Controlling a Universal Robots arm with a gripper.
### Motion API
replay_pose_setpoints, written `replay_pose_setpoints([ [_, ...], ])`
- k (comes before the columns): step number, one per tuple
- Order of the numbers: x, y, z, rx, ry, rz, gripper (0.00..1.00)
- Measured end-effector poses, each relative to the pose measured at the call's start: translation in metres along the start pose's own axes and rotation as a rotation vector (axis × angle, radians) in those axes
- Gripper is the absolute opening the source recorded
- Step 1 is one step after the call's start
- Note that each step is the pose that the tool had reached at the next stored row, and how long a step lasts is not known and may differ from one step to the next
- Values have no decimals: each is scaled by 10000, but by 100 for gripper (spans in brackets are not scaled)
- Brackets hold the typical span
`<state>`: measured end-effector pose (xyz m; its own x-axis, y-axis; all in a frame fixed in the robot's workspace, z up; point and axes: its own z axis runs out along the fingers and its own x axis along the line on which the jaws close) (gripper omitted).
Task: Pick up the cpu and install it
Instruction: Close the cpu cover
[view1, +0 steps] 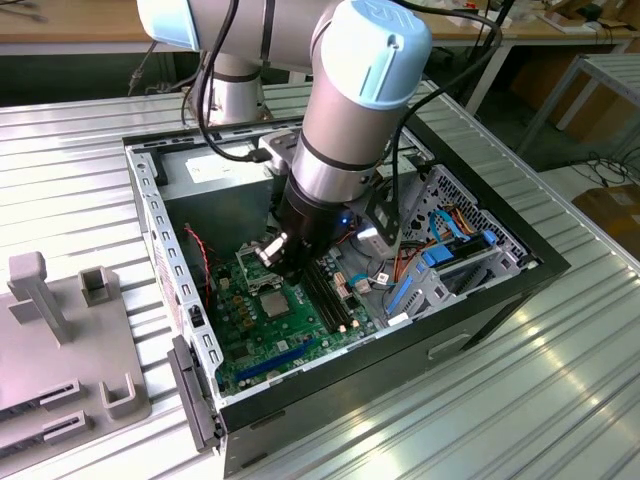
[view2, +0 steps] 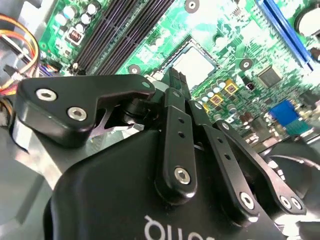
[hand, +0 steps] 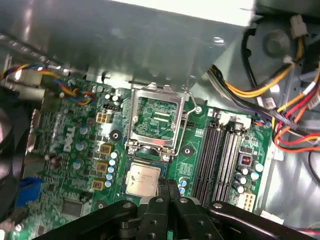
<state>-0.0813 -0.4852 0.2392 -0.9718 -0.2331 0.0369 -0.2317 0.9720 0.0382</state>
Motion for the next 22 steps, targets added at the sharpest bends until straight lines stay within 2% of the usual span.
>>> replay_pose_setpoints([
  [13,-2,-1,10,97,101,-2646,11],
  [15,-13,-4,12,106,111,-2912,11],
  [19,-78,-3,12,98,109,-2997,11],
  [22,-129,69,14,101,113,-3072,11],
])
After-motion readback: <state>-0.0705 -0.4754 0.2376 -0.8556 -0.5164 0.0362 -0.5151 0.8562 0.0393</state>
